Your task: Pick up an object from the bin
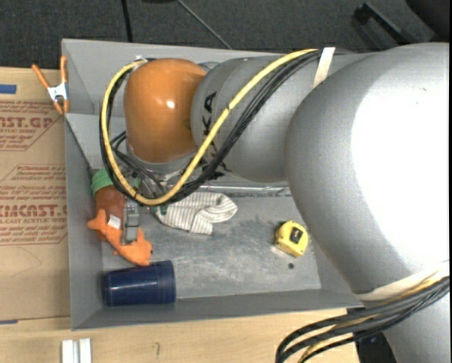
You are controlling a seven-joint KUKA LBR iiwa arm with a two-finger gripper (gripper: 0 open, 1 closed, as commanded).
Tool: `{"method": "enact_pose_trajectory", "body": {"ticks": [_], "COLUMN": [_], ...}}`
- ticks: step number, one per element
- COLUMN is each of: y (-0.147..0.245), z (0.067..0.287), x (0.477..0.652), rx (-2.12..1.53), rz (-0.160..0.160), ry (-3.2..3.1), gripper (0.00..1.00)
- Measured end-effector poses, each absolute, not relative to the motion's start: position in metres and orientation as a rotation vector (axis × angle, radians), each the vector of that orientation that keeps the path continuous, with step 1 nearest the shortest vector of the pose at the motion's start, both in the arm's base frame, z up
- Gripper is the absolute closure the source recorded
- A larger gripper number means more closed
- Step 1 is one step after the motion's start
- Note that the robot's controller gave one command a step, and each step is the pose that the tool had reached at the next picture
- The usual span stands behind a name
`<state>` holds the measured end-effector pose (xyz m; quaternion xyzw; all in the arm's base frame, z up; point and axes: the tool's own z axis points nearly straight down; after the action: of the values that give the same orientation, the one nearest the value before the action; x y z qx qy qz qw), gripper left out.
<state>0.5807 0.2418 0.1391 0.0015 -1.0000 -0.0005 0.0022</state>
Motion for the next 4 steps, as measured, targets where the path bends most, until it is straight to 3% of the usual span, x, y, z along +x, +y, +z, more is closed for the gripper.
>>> {"method": "enact_pose_trajectory", "body": {"ticks": [1, 2, 3, 4], "y": [0.241, 0.218, 0.201, 0.208], "z": [0.144, 0.101, 0.085, 0.083], "x": [0.583, 0.602, 0.593, 0.591], "rx": [0.002, 0.022, 0.006, 0.014], "rz": [-0.004, -0.031, 0.029, 0.01], "ry": [-3.144, -3.19, -3.143, -3.144], "gripper": [0.0, 0.0, 1.0, 0.0]}}
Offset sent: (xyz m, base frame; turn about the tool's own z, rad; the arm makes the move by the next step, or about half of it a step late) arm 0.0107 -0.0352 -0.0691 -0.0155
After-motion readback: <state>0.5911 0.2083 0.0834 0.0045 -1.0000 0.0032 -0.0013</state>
